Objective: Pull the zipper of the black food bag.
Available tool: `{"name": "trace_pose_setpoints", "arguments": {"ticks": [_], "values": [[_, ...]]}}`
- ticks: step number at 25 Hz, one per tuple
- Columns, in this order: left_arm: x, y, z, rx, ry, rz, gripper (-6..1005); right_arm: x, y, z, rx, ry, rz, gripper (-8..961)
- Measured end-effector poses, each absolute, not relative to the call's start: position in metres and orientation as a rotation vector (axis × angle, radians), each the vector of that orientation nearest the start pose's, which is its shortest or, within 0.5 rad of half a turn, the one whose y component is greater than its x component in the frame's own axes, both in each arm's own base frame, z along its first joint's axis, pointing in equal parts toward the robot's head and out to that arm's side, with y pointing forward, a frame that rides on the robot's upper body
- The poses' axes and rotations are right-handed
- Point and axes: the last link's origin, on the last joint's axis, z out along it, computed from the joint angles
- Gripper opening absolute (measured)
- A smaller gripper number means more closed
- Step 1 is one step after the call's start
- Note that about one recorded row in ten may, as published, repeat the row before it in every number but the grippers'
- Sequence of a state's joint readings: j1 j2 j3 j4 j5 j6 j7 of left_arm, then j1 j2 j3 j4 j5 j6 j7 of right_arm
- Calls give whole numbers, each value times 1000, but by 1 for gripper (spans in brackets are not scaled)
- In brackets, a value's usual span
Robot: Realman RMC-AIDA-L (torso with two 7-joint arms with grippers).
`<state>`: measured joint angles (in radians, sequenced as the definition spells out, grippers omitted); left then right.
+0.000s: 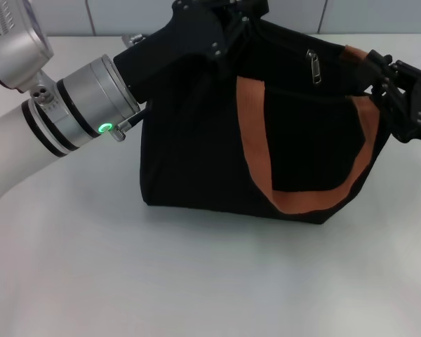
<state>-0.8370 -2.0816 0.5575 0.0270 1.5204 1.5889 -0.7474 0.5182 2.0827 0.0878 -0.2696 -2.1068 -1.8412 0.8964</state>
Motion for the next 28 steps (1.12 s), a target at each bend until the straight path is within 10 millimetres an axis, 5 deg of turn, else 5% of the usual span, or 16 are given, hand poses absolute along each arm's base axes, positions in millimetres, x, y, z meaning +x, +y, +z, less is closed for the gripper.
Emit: {"name": "trace_pose_setpoints", "arguments": {"ticks": [10, 15, 28], "values": [[-150, 367, -46, -2330, -259, -1425, 19, 268, 300, 17, -2227, 503, 1345, 191], [-148, 366, -49, -2335, -260, -1430, 19, 263, 303, 13, -2267, 539, 1360, 369], [-147, 365, -52, -2338, -255, -1429, 20, 261, 311, 7, -2284, 709, 1368, 364]]}}
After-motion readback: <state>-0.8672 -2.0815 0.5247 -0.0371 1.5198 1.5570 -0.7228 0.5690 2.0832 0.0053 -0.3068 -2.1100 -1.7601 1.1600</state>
